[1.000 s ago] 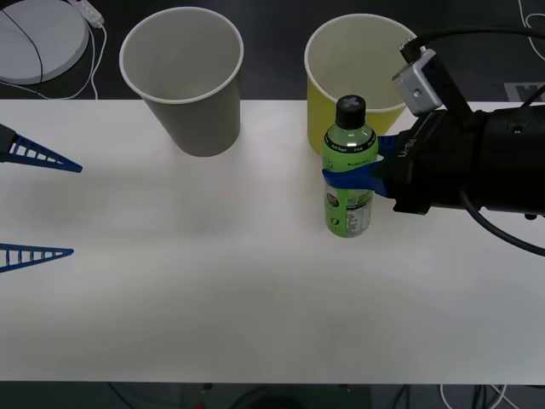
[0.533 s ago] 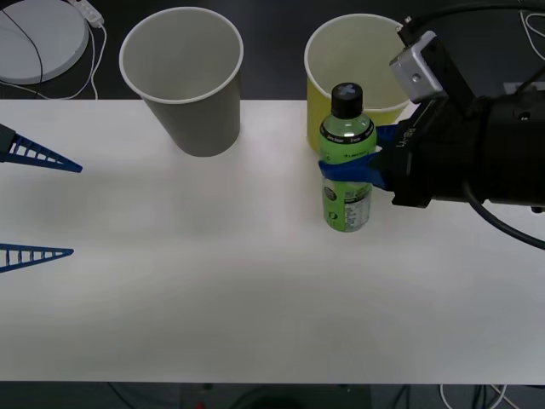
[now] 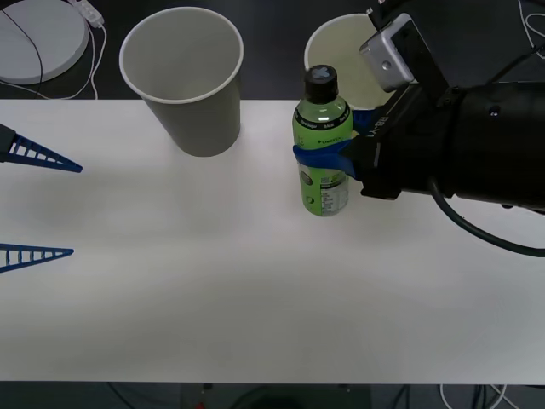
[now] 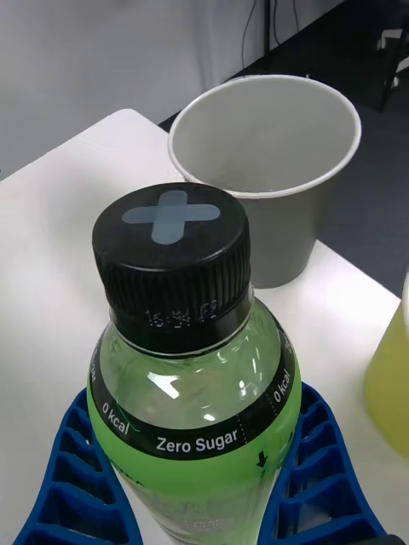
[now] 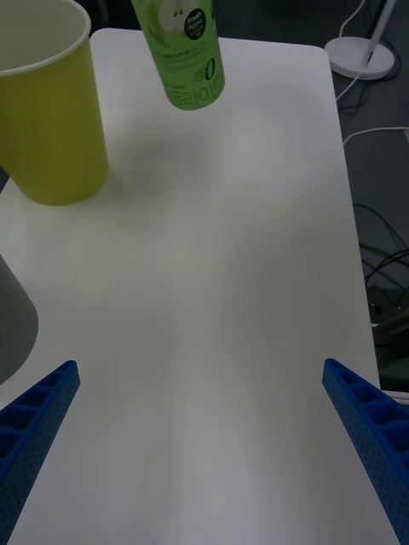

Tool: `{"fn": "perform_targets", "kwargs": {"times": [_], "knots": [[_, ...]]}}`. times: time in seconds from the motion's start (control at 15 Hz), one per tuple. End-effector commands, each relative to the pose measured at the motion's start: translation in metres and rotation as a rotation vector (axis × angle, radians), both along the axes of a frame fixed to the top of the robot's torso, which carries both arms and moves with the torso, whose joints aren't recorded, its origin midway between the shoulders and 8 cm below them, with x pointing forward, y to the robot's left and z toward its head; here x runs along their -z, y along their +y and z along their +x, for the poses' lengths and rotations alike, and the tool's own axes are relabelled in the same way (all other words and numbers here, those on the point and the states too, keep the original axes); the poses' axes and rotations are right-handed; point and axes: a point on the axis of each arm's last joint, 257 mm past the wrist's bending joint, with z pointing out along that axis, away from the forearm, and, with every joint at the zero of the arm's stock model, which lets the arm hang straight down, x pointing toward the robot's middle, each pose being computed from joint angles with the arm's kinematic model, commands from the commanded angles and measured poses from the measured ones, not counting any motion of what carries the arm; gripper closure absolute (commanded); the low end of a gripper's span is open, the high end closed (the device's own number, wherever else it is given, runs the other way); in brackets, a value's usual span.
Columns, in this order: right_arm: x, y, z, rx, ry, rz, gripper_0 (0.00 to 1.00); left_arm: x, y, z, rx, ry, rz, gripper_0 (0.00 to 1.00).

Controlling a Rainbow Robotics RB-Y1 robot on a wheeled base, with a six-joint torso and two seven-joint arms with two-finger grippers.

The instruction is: Put the can into the green bin and the plastic bottle into the gray bin

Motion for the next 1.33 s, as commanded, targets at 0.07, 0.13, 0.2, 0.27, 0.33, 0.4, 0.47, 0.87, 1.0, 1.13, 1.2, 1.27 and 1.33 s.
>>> {"fn": "perform_targets", "kwargs": {"times": [0.07, 0.13, 0.2, 0.27, 0.33, 0.4, 0.47, 0.87, 1.0, 1.13, 1.2, 1.27, 1.33], "knots": [[-0.002, 0.006, 0.007, 0.002, -0.017, -0.010, 1.00, 0.000, 0.000, 0.000, 0.000, 0.000, 0.000, 0.00], [-0.003, 0.007, 0.008, -0.001, -0.017, -0.012, 1.00, 0.000, 0.000, 0.000, 0.000, 0.000, 0.000, 0.00], [-0.004, 0.008, 0.009, -0.002, -0.016, -0.020, 1.00, 0.000, 0.000, 0.000, 0.000, 0.000, 0.000, 0.00], [-0.005, 0.007, 0.010, 0.005, -0.018, -0.049, 1.00, 0.000, 0.000, 0.000, 0.000, 0.000, 0.000, 0.00], [-0.007, 0.006, 0.010, 0.009, -0.022, -0.075, 1.00, 0.000, 0.000, 0.000, 0.000, 0.000, 0.000, 0.00], [-0.009, 0.005, 0.012, 0.016, -0.028, -0.094, 1.00, 0.000, 0.000, 0.000, 0.000, 0.000, 0.000, 0.00], [-0.011, 0.005, 0.013, 0.020, -0.030, -0.115, 1.00, 0.000, 0.000, 0.000, 0.000, 0.000, 0.000, 0.00], [-0.028, 0.022, 0.024, 0.019, 0.006, -0.101, 1.00, 0.000, 0.000, 0.000, 0.000, 0.000, 0.000, 0.00], [-0.031, 0.035, 0.030, 0.011, 0.007, -0.099, 1.00, 0.000, 0.000, 0.000, 0.000, 0.000, 0.000, 0.00], [-0.035, 0.042, 0.037, 0.015, 0.018, -0.096, 1.00, 0.000, 0.000, 0.000, 0.000, 0.000, 0.000, 0.00], [-0.051, 0.049, 0.044, 0.018, -0.007, -0.082, 1.00, 0.000, 0.000, 0.000, 0.000, 0.000, 0.000, 0.00], [-0.061, 0.056, 0.047, 0.014, -0.020, -0.074, 1.00, 0.000, 0.000, 0.000, 0.000, 0.000, 0.000, 0.00], [-0.067, 0.060, 0.052, 0.014, -0.014, -0.068, 1.00, 0.000, 0.000, 0.000, 0.000, 0.000, 0.000, 0.00]]}}
